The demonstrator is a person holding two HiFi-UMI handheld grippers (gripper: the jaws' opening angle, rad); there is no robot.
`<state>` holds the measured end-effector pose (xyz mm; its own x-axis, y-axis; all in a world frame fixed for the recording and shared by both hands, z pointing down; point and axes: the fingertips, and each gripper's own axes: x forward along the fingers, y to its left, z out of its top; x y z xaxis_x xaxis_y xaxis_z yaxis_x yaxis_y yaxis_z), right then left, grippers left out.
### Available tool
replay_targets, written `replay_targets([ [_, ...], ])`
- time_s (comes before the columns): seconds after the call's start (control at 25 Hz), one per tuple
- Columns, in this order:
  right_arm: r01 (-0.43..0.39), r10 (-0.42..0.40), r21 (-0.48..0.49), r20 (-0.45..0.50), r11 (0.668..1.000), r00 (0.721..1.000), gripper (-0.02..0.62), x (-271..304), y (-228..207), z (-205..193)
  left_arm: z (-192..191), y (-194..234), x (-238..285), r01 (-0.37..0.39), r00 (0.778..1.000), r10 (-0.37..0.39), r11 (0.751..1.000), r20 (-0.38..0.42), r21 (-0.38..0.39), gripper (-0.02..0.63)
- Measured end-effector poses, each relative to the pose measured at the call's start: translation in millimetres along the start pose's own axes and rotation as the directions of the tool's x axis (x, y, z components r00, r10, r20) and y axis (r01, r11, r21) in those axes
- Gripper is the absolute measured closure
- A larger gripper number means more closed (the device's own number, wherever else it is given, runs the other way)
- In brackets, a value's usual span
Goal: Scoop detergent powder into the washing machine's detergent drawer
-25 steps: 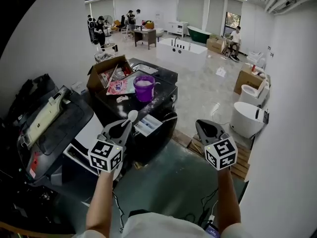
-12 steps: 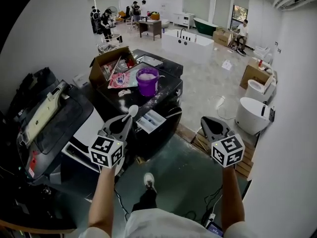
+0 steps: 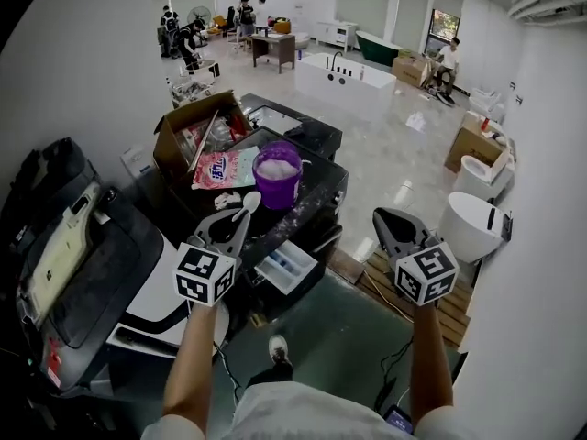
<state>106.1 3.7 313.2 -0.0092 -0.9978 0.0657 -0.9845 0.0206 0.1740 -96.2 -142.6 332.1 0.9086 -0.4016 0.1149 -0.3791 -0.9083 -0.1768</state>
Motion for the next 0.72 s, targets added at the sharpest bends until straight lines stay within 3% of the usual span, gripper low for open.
replay_targets([
  [0.36, 0.021, -0.021, 0.018, 0.019, 1.000, 1.000, 0.591, 125.8, -36.8, 14.5, 10.5, 102.3, 87.6, 0.041, 0.999, -0.041, 0.998, -0.001, 0.038, 0.591],
  [0.72, 0.052, -0.052, 0.063, -0.010, 0.997, 0.999, 0.591, 189.2, -62.9, -2.2, -12.2, 150.3, 145.3, 0.101, 0.992, -0.096, 0.993, -0.078, 0.056, 0.591],
])
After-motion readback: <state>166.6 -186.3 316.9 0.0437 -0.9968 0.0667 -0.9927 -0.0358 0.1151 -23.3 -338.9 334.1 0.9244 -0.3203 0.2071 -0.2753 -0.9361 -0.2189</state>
